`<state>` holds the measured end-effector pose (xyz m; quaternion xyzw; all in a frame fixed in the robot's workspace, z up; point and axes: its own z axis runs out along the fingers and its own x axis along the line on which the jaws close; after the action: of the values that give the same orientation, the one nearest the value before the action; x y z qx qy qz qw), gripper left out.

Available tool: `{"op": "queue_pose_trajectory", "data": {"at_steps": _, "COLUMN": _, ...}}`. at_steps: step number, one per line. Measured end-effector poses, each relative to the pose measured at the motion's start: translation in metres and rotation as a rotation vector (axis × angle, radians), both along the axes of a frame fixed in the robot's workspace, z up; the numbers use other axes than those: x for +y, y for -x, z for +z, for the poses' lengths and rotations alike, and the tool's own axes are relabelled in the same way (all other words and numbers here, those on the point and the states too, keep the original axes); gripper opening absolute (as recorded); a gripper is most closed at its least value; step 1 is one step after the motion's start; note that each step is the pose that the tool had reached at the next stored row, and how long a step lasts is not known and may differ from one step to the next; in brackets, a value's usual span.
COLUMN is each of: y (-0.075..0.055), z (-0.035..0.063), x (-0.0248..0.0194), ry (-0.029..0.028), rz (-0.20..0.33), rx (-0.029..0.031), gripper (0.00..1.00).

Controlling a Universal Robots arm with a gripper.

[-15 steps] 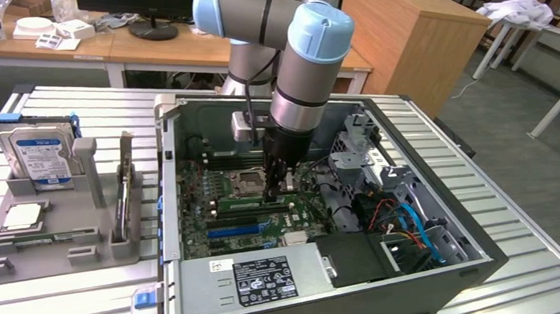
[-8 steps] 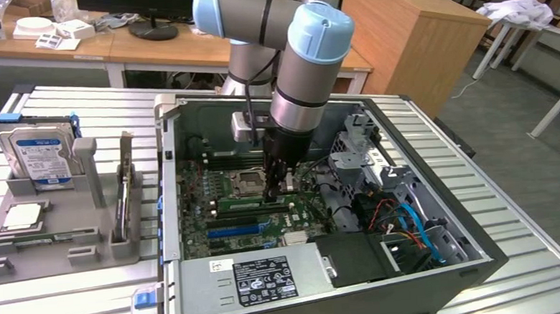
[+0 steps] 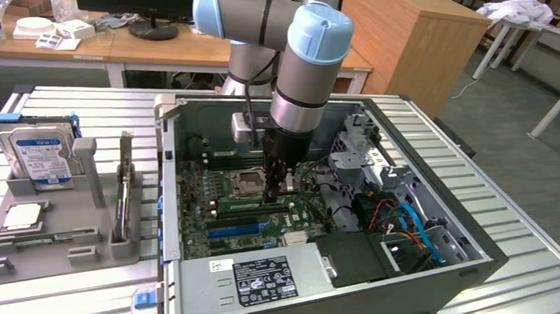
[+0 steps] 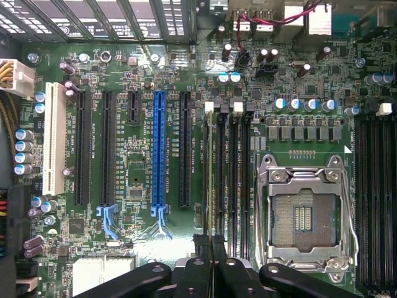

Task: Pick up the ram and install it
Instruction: 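Insert the ram into the slot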

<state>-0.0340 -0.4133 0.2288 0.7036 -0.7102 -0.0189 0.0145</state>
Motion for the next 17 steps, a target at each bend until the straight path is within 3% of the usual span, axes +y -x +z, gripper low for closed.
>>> {"op": "queue_pose_trajectory", "data": {"at_steps": 17, "y": 0.0001, "z": -0.0041, "x": 0.0000, "ry": 0.0001, "rz": 0.000, "rx": -0.0006, "gripper": 0.12}}
